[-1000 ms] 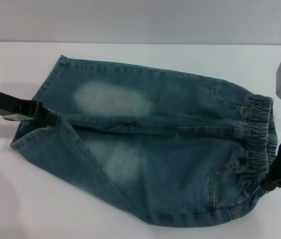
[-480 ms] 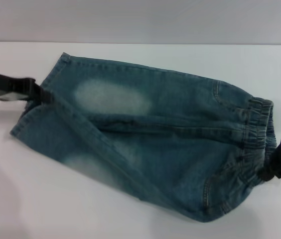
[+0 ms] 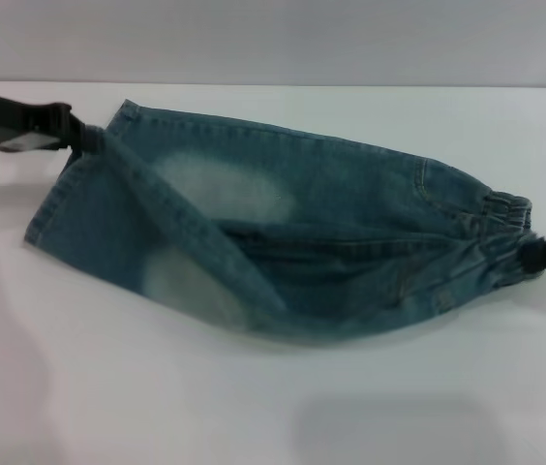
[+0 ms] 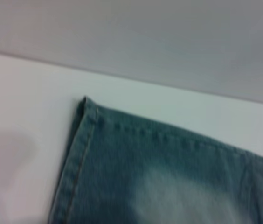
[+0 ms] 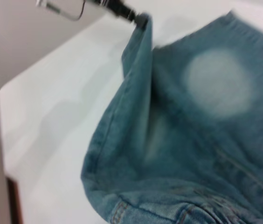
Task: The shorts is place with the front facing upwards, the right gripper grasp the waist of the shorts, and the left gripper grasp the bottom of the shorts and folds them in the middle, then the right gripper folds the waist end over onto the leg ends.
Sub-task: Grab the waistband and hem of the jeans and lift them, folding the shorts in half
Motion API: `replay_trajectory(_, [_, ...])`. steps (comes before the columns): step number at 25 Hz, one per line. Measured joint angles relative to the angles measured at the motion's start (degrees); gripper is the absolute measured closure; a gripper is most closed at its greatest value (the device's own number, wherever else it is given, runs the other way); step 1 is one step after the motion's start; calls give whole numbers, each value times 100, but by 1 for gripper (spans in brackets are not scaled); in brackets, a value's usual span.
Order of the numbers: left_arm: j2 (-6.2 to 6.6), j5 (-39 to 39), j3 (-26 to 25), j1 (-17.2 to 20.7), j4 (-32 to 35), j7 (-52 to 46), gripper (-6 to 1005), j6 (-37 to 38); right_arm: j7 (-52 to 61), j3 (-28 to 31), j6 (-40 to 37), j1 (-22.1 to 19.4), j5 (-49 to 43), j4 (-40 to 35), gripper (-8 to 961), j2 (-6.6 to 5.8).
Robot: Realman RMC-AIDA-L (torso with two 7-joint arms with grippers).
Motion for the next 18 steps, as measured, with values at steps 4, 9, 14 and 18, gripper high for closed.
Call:
replay_trajectory(4, [-20,0,-36,-104,1,-81,834,-320,-18,472,497,-277,25,169,953,-19])
replay_trajectory(9, [-128,0,-4,-141,1,-186,831,-857,-99,544,1095,-449,113,414,953,29])
replay_trajectory(14, [-218,2,19,-174,-12,-226,828,-1212,-272,555,1619,-565,644,762,953,56])
replay_trajectory(18, [-289,30,32,-254,-16,-226,825,-1364,-287,561,1952,-588,842,893,953,84])
